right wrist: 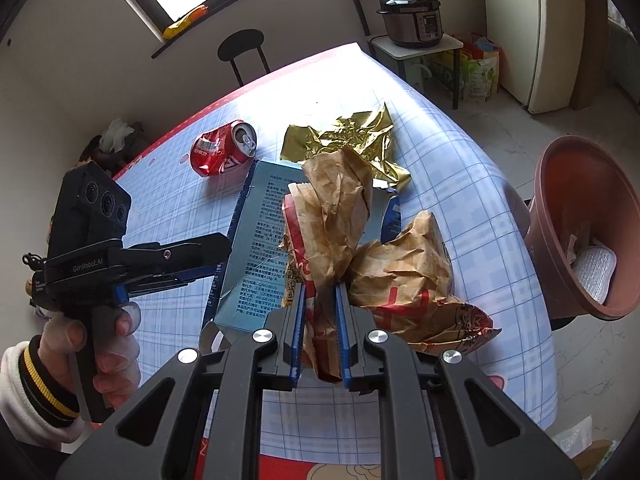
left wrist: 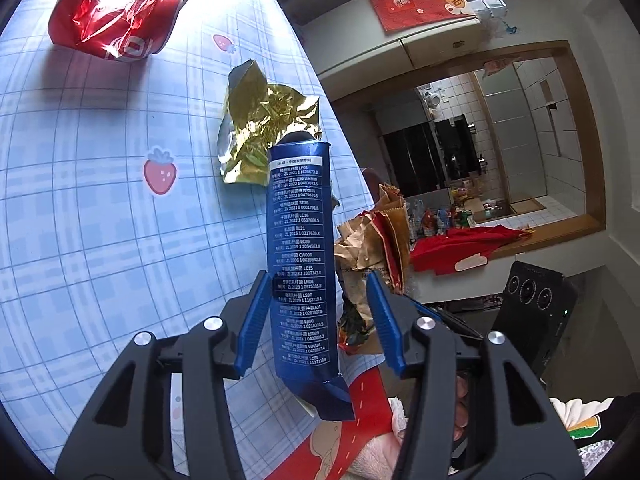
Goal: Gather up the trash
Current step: 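Carry the paper bag and blue box toward the bucket with both tools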
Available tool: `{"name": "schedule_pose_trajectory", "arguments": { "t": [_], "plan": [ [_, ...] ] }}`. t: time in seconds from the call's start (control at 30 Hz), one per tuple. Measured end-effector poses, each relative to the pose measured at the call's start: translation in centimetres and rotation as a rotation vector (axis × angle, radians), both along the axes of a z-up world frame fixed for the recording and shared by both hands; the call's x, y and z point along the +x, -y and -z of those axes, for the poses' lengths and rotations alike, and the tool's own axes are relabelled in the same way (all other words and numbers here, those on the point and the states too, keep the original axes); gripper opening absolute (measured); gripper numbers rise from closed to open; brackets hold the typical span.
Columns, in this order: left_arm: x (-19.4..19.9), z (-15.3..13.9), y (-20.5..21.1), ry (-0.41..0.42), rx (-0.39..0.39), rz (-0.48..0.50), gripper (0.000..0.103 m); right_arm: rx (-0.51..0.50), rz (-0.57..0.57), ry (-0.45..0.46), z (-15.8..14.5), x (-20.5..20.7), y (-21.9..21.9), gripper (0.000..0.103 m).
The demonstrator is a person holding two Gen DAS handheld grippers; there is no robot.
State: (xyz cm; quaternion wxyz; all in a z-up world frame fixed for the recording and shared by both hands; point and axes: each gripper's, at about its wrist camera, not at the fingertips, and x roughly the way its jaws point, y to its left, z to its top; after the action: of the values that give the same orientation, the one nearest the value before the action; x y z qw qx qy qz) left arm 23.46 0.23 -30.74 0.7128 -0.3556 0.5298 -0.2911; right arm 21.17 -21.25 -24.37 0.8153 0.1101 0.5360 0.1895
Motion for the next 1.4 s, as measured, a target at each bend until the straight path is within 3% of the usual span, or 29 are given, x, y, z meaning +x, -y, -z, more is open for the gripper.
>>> {"name": "schedule_pose_trajectory", "arguments": {
  "t": [0.17,0.33,0.43,0.77,0.8,0.83,0.87,0.97,1.07,1.4],
  "plan": [
    [0.4,0.9,-0.2,-0.038,-0.05,-0.059,0.052,0.015,0.001,-0.004,0.4,-0.1,0.1,0.015],
    [-0.2,2.7,-1.3,-0.107,-0.164,-0.149,0.055,0.03,-0.005,-0.018,0.7,0.0,0.2,0.015],
    [-0.3,3.4,-1.6,-0.124,-0.167,-0.17,0.055,0.036,-0.009,-0.028,0.9,0.0,0.0,0.015],
    [-0.5,4.6,-0.2,-0.101,-0.003,-0.118,0.055,0.048,-0.018,-0.055,1.7,-0.2,0.0,0.015],
    [-0.4,4.4,0.1,-0.086,0.022,-0.108,0.053,0.046,-0.02,-0.054,1.8,-0.1,-0.1,0.015],
    [-0.3,4.2,0.4,-0.074,0.079,-0.095,0.04,0.043,-0.02,-0.054,1.8,-0.2,-0.1,0.015],
    [-0.2,4.0,0.8,-0.066,0.117,-0.076,0.038,0.038,-0.019,-0.056,1.8,-0.2,-0.1,0.015],
    [-0.4,3.3,1.0,-0.04,0.132,-0.055,0.036,0.044,-0.009,-0.055,1.3,0.0,0.1,0.015],
    [-1.2,1.5,1.0,0.018,0.179,-0.033,0.035,0.059,0.008,-0.043,0.3,0.2,0.7,0.015],
    [-6.6,-7.2,-0.7,0.23,0.346,-0.144,0.034,0.13,0.053,0.028,-3.6,-0.1,3.1,0.015]
  ]
}}
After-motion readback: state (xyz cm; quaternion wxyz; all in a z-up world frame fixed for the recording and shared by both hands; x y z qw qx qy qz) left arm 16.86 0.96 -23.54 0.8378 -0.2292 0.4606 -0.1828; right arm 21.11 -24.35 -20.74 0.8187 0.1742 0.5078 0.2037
